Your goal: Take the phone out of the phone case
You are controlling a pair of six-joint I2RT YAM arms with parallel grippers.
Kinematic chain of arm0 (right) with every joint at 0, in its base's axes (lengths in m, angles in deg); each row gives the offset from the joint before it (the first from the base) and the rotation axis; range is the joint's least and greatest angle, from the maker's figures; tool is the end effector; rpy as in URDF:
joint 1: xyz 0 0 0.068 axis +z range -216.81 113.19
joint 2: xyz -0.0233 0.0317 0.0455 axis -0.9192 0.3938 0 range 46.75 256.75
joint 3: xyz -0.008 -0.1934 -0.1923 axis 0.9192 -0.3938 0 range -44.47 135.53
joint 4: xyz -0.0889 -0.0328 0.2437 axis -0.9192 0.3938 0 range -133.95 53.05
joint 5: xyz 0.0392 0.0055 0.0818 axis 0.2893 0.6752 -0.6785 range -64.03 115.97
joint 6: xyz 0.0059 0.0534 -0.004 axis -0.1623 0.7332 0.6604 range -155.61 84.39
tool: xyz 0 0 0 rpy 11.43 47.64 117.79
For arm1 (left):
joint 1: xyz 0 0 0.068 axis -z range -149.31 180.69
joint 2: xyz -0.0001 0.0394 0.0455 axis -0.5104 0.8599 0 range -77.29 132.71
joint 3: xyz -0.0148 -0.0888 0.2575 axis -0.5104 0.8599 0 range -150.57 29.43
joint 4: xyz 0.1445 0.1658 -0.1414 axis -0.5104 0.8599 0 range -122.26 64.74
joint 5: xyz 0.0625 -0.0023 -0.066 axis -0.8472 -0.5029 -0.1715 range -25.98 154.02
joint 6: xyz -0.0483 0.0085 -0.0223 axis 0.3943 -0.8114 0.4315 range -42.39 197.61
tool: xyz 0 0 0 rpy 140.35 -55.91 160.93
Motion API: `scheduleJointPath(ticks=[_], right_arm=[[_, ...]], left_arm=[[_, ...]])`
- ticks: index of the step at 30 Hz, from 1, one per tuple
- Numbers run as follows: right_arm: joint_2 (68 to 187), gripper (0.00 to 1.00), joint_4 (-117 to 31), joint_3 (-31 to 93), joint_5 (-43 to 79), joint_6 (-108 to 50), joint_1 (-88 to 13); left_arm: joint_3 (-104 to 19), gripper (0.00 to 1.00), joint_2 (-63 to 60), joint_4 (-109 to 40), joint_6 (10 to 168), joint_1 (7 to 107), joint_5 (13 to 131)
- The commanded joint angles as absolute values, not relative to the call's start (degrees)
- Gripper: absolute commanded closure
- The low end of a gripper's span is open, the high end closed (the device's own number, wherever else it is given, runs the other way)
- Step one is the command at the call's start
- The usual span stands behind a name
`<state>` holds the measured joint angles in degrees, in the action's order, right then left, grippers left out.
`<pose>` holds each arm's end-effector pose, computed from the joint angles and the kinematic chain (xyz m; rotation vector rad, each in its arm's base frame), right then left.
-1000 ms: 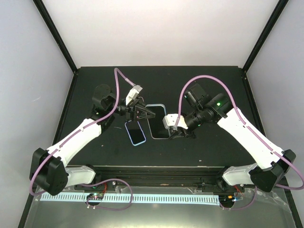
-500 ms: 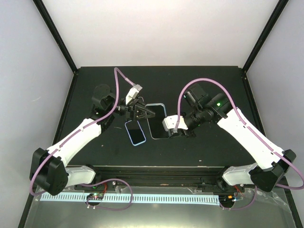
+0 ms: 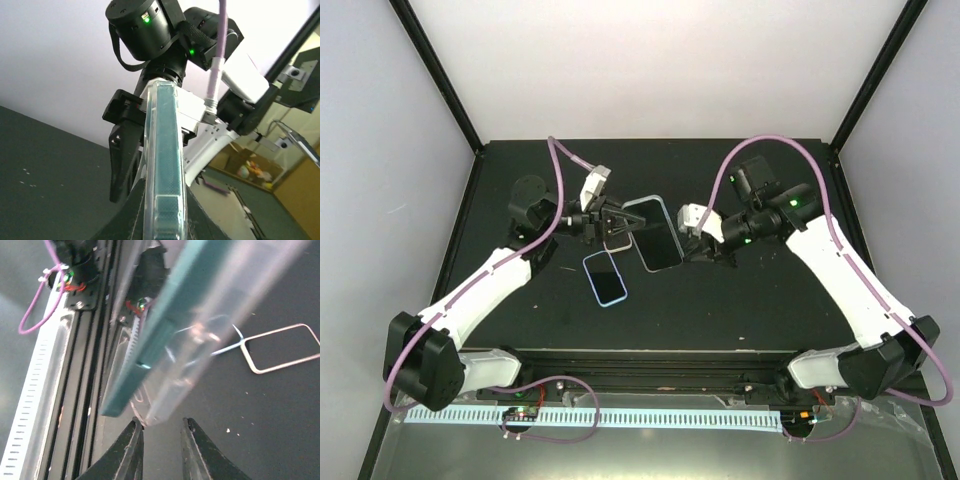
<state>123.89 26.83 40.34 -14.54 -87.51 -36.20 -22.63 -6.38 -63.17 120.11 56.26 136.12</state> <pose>0.1962 0.1430 0.3729 -1.7786 1.6998 0.7807 0.2272 -0.1462 0.3583 0.9954 1.5037 -1.7362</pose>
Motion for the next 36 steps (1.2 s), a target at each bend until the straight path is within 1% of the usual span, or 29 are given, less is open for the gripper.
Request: scheduleJointPath(ticks=[1,7,10,12,15,19,24,29,33,36], right_arm=[[125.9,0.77,1.9,40.5,-16.7,-72.8,-41.2],[126.0,0.72,-7.7,37.0,-20.6,-58.9,-41.4],[125.3,0.67,-9.7,35.8,-22.6,-55.5,-41.4],[124.5,0.62,-9.0,35.5,-22.1,-54.6,-41.5],[122.9,0.51,-6.0,34.7,-22.1,-55.1,-42.4],[120.6,0.45,-1.8,32.5,-19.9,-56.8,-42.9],[117.6,0.45,2.0,29.1,-21.6,-60.0,-42.9],[117.4,0.47,3.7,27.2,-29.3,-61.1,-42.9],[118.4,0.52,2.2,27.2,-29.7,-58.6,-42.8],[119.0,0.53,1.5,27.1,-30.0,-57.9,-42.8]], left_arm=[[-23.3,0.99,-7.9,-62.0,123.9,58.6,147.0],[-22.9,0.98,-8.0,-62.1,123.8,58.6,145.0],[-22.5,0.98,-8.6,-62.9,123.9,58.6,142.3],[-22.1,0.98,-9.6,-63.0,123.9,57.9,139.0],[-21.2,0.98,-11.5,-61.6,123.3,55.7,131.6],[-19.9,0.98,-14.3,-61.6,123.8,52.5,124.9],[-18.1,0.98,-17.2,-61.3,122.6,51.0,119.9],[-15.7,0.99,-17.7,-64.1,122.5,50.6,119.9],[-14.4,0.98,-16.8,-68.3,124.3,50.6,121.6],[-13.9,0.98,-16.6,-69.1,124.8,50.6,121.8]])
